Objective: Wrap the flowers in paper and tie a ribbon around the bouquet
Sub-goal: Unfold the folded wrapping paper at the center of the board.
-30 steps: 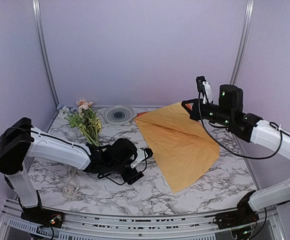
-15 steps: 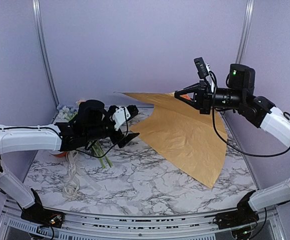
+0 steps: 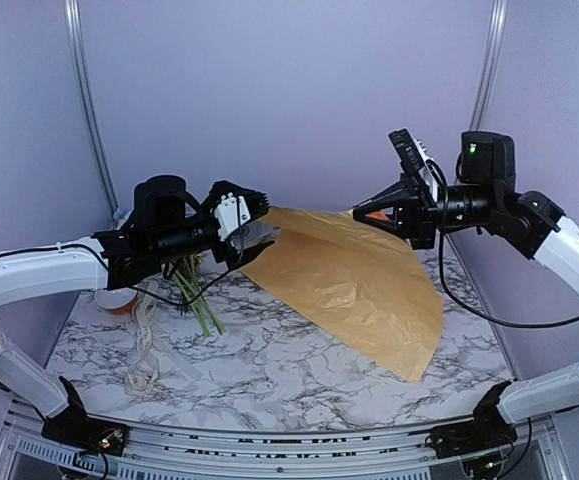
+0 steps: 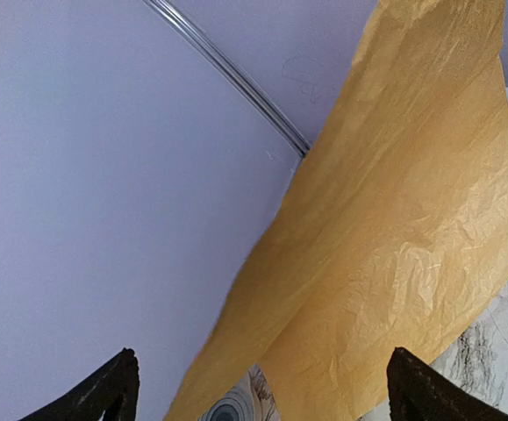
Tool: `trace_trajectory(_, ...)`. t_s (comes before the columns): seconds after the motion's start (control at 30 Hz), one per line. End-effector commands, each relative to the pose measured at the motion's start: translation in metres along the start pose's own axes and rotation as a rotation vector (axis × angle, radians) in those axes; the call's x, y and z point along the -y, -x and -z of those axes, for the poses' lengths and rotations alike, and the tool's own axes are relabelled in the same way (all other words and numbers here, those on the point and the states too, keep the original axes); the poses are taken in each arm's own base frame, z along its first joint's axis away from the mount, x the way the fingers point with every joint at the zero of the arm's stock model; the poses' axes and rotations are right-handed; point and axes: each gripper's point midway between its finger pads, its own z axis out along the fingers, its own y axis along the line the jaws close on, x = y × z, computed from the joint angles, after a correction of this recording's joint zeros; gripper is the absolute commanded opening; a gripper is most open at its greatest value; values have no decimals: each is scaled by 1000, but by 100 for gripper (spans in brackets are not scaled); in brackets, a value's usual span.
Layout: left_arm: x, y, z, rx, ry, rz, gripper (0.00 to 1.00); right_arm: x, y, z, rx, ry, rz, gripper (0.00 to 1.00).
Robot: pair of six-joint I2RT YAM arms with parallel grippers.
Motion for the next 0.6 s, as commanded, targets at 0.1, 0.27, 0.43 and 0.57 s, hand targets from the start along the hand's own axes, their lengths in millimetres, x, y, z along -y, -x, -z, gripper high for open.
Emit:
trace_trajectory(0.1,-40,2,12,-26,141,14,99,51,47,38,125,-336,-8,0)
trace_trajectory(0.27,-72,-18,-1,-101,266,203,99,188,3,143,227,-1049,-329,0)
trace_trajectory(0.43,-98,-49,-18,-245,433,307,99,244,-118,239,380,-1415,-684,0)
trace_trajectory(0.57,-87,-59,-36,-279,387,357,99,239,-213,291,393,-1697,-808,0)
